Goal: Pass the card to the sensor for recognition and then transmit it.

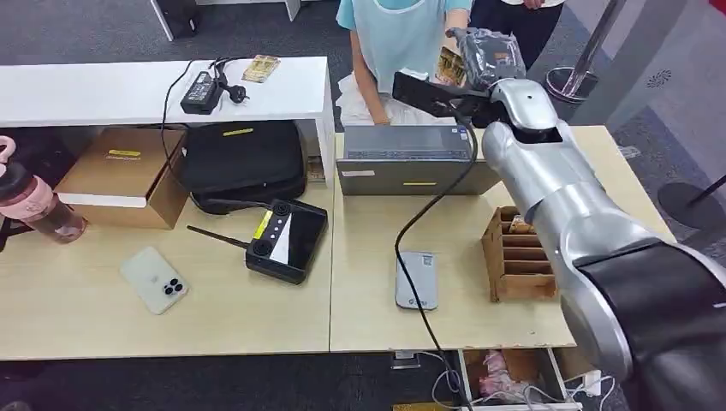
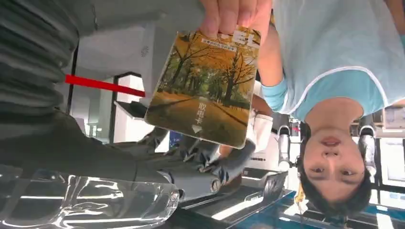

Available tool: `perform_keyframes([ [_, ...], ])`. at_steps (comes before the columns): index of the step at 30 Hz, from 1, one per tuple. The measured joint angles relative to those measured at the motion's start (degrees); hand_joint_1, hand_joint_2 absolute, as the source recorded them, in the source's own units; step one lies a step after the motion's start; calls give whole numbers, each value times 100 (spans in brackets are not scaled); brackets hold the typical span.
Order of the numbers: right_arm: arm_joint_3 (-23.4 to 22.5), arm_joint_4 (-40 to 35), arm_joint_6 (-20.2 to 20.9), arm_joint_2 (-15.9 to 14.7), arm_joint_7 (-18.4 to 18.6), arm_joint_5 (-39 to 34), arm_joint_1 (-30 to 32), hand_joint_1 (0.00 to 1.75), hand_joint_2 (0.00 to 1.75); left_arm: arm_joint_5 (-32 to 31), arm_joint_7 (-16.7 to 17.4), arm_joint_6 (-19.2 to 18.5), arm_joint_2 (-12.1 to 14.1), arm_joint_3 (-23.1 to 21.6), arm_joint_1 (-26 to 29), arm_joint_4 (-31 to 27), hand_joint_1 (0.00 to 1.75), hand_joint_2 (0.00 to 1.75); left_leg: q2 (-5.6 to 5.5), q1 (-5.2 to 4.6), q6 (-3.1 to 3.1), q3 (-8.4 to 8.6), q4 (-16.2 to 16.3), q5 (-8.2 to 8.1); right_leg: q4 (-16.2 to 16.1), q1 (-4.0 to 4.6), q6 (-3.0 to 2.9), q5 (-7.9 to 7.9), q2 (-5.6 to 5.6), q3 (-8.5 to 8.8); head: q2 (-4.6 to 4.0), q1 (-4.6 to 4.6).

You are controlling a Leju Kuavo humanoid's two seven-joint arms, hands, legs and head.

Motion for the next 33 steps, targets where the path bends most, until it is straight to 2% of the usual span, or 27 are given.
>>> perform_keyframes([
  [18,-63,28,-31,-68,-11,0,3,0,175,-20,0,-11,4,-2,0,0,0,175,0,0,0,0,0,0,0,0,0,0,0,-1,0,0],
  [23,-325,20,-345,-76,-249,-264,6,0,175,35,0,22,11,-2,-1,0,0,175,0,0,0,0,0,0,0,0,0,0,0,0,0,0],
  [33,-1006,-162,-439,-195,-560,-732,-40,0,175,79,-4,61,9,-2,3,0,0,175,-1,0,0,0,1,0,0,0,0,1,0,0,0,0],
])
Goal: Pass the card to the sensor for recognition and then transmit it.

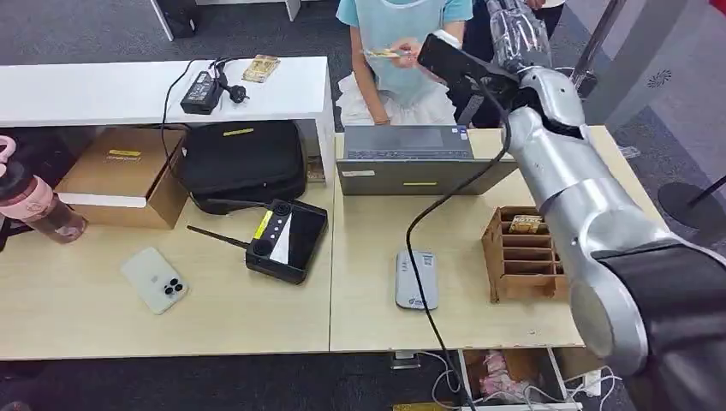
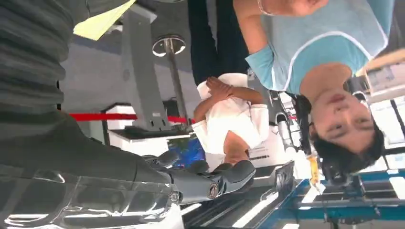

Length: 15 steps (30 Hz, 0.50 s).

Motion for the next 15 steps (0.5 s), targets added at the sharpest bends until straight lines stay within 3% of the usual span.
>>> perform_keyframes([
  [6,-541,-231,185,-292,-170,-216,-128,0,175,-18,-13,2,0,0,10,0,0,175,-4,-1,0,-2,1,0,-1,0,0,0,-4,1,0,0],
  [7,-620,-275,238,-354,-240,-225,-146,0,0,-17,-13,2,0,0,10,0,0,175,-4,-1,0,-2,2,0,-1,-1,0,0,-4,1,0,0],
  [12,-817,-492,586,-715,-789,-251,-207,0,0,2,-46,0,0,0,13,0,0,175,-3,-1,0,-2,2,0,-3,-1,0,0,-3,0,0,0],
  [15,-913,-612,669,-979,-763,-260,-217,0,0,17,-57,-15,-2,0,17,0,0,175,-3,-1,1,0,2,-1,-3,-1,0,0,-3,0,0,0],
])
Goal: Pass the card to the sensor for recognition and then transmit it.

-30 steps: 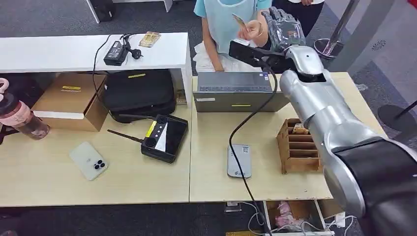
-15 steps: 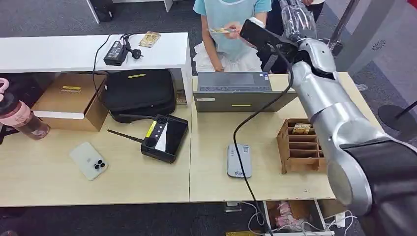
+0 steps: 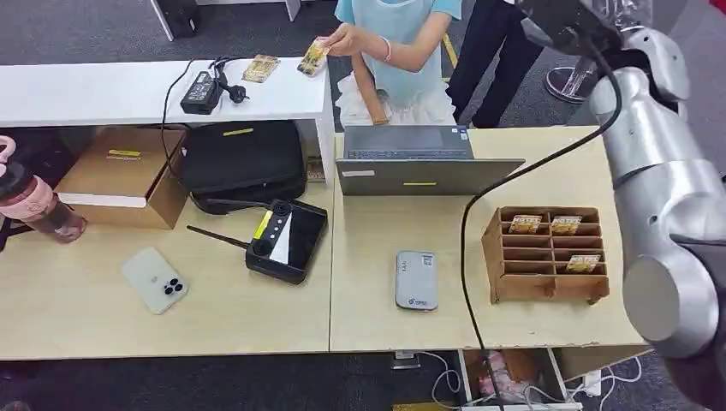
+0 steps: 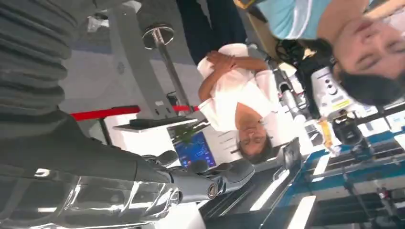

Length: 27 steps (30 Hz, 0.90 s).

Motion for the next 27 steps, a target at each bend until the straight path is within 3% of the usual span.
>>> perform_keyframes([
  [8,-271,-511,174,-821,-52,-371,323,0,0,68,-42,0,-20,0,18,0,0,175,-9,-1,1,-3,1,-1,-8,0,0,0,-8,3,0,-2],
  [13,-402,-1015,939,-1433,-271,-1037,923,0,0,153,-55,4,-37,0,37,0,0,175,-9,-1,4,-4,2,-3,-11,0,1,0,-9,3,0,0],
  [17,-398,-1547,1591,-1969,-165,-1543,1569,0,0,212,-79,-4,-57,2,54,0,0,175,-11,-1,5,-7,1,-4,-11,0,1,-1,-13,2,0,0],
  [23,-389,-2670,2155,-2847,61,-2166,2737,0,0,288,-129,-2,-74,13,76,0,0,175,-23,-1,7,-19,0,-6,-11,-1,3,-3,-26,0,0,-2],
  [27,-400,-3174,2367,-3214,57,-2422,3222,0,0,321,-146,-2,-85,17,82,0,0,175,-8,-2,5,-12,-1,-7,-12,-1,3,-3,-12,-9,0,-4],
])
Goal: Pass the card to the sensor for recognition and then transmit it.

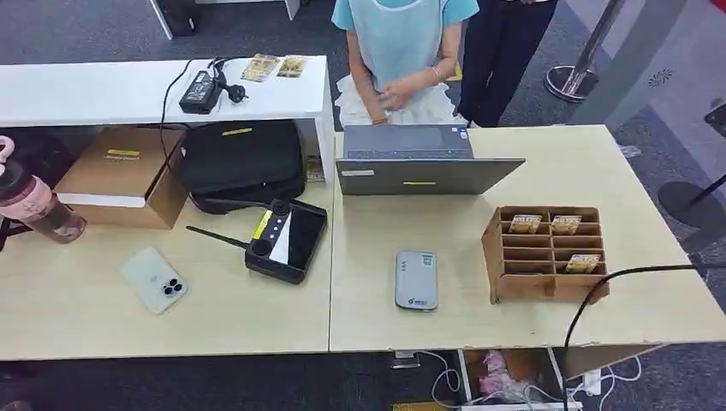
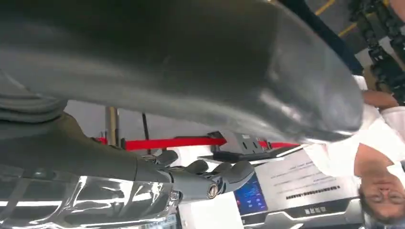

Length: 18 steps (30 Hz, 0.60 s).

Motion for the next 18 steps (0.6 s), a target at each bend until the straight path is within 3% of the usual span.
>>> perform_keyframes([
  [4,-245,-785,400,-551,-4,-743,906,0,0,52,-24,7,-28,35,7,0,0,175,-42,1,1,-6,2,1,-5,1,4,-5,-44,10,0,0],
  [8,-1192,-1939,682,-966,39,-1101,2496,0,0,52,-28,9,-39,39,26,0,0,175,-68,1,6,-21,-2,-6,-6,0,12,-17,-63,18,0,2],
  [12,-1914,-2901,558,-938,-35,-754,3651,0,0,50,-50,35,-55,39,20,0,0,175,-43,0,4,-16,-6,-16,-5,-1,12,-21,-46,14,0,2],
  [18,-2018,-3492,315,-756,-105,-335,4152,0,0,122,-122,74,-92,46,3,0,0,175,-27,0,3,-4,-6,-15,-1,-1,12,-20,-27,16,0,2],
])
